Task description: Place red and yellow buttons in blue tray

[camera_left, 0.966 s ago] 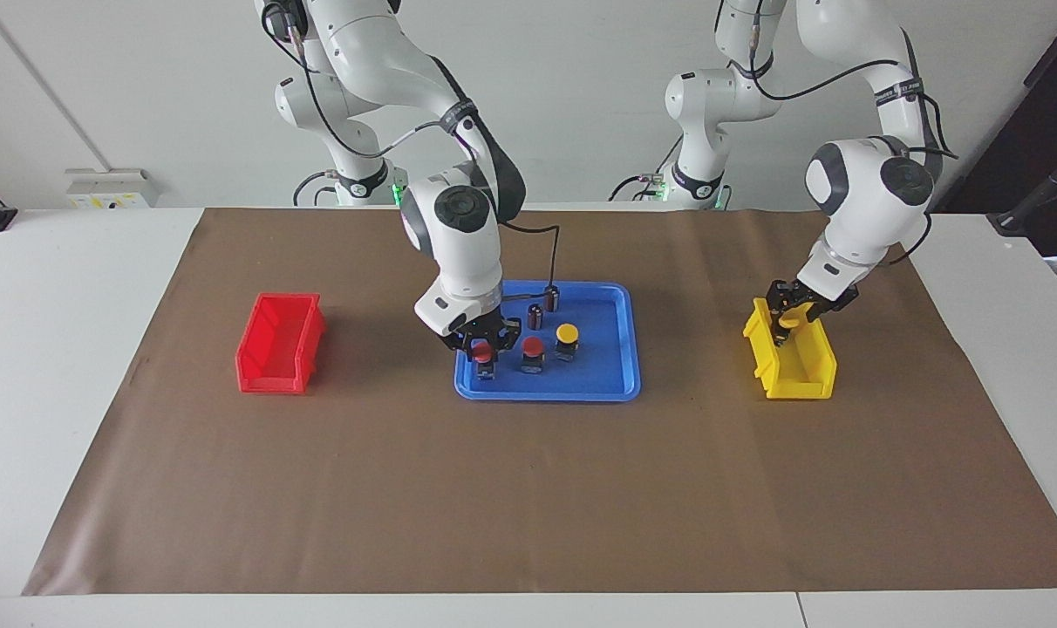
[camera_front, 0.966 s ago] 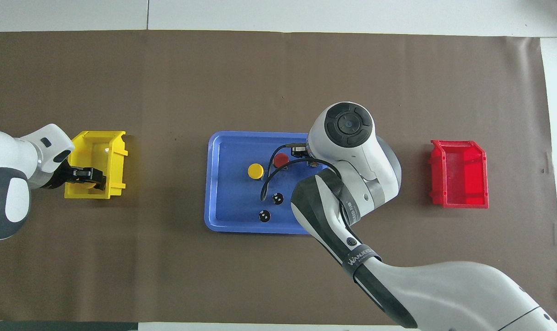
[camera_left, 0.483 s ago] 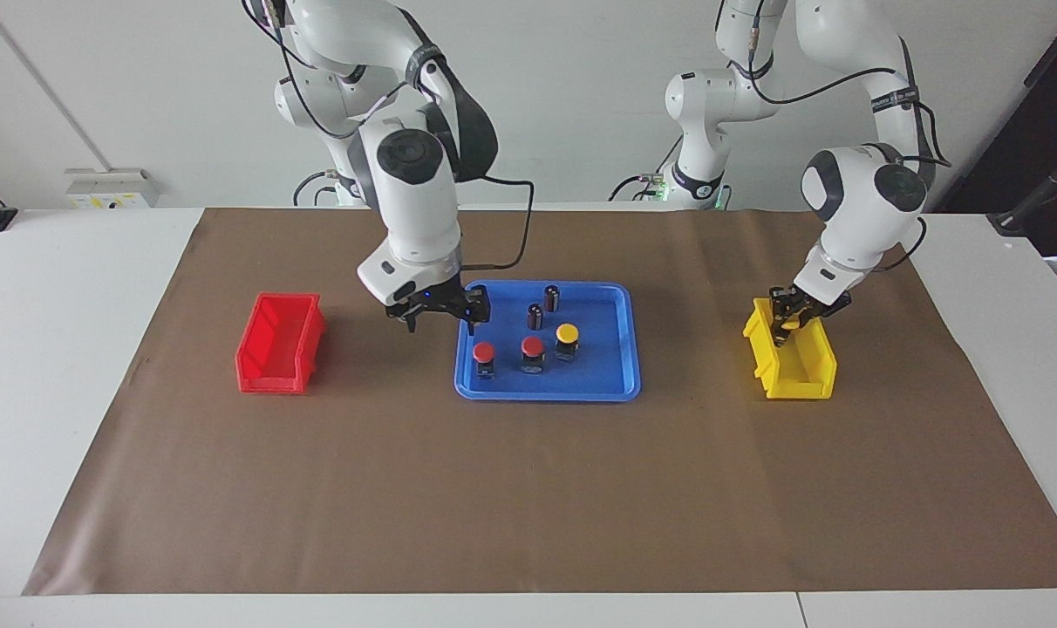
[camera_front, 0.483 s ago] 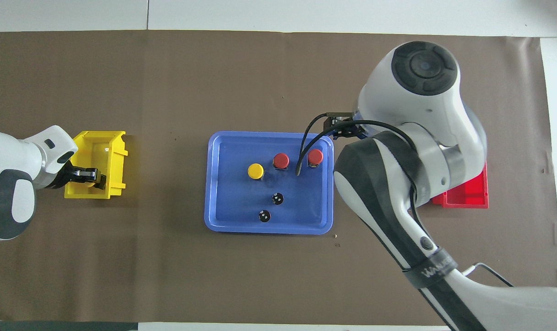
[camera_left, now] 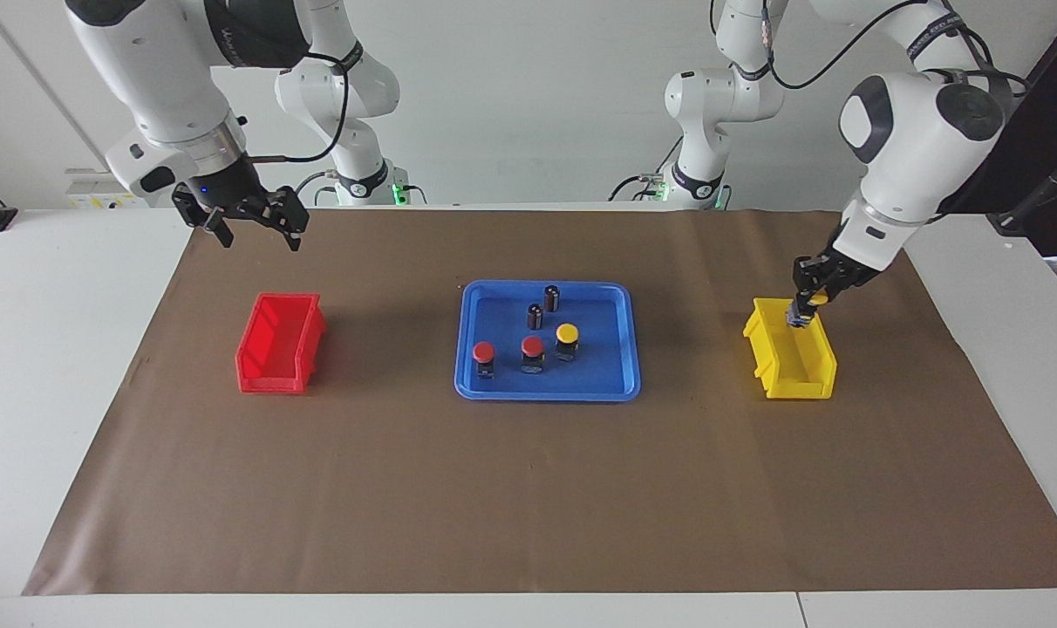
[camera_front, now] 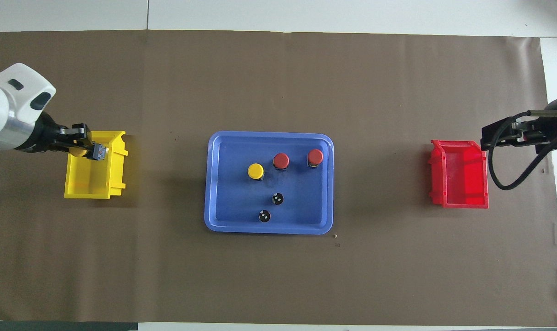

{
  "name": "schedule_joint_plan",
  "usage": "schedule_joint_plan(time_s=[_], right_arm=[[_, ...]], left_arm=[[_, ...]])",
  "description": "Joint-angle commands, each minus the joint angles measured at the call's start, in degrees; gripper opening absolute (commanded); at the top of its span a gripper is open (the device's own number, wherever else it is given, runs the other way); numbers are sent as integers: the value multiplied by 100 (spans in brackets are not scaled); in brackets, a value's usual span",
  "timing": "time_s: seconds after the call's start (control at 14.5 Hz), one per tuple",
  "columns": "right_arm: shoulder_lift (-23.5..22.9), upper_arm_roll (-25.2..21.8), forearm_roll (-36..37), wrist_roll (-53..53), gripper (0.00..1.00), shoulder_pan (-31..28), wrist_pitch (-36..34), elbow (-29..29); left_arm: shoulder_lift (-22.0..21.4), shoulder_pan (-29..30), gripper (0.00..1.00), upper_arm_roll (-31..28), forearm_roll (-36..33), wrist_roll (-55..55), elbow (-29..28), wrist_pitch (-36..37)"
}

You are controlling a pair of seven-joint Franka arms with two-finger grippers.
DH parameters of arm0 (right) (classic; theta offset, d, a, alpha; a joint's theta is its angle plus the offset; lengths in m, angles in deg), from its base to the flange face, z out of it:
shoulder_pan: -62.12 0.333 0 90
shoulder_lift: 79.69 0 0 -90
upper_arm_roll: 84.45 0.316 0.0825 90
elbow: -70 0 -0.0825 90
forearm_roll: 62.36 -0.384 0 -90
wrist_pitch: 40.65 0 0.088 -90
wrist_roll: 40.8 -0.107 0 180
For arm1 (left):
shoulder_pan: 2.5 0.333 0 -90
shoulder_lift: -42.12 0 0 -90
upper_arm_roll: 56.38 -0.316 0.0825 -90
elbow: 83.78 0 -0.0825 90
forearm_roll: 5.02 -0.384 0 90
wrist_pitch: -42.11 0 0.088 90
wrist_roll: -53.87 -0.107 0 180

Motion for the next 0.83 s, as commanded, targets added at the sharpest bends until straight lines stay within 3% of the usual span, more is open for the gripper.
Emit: schedule_joint_plan(time_s=[0.0, 0.21, 0.62, 0.69, 0.76], right_arm=[[-162, 23, 9, 293, 100, -263, -229, 347], [-197, 5, 70, 338, 100, -194, -281, 348], [-100, -329, 97, 715, 100, 149, -282, 269], [-135, -302, 97, 724, 100, 114, -282, 278], [-144, -267, 88, 733, 100, 36, -273, 278]], left_arm=[[95, -1121, 2, -5, -36, 1284, -477, -530], [200, -1685, 2, 4, 8, 1819, -733, -1064], [929, -2047, 3, 4, 8, 2235, -1075, -2383], [965, -2048, 11, 4, 8, 2226, -1146, -2542], [1000, -2039, 35, 4, 8, 2226, -1155, -2604]])
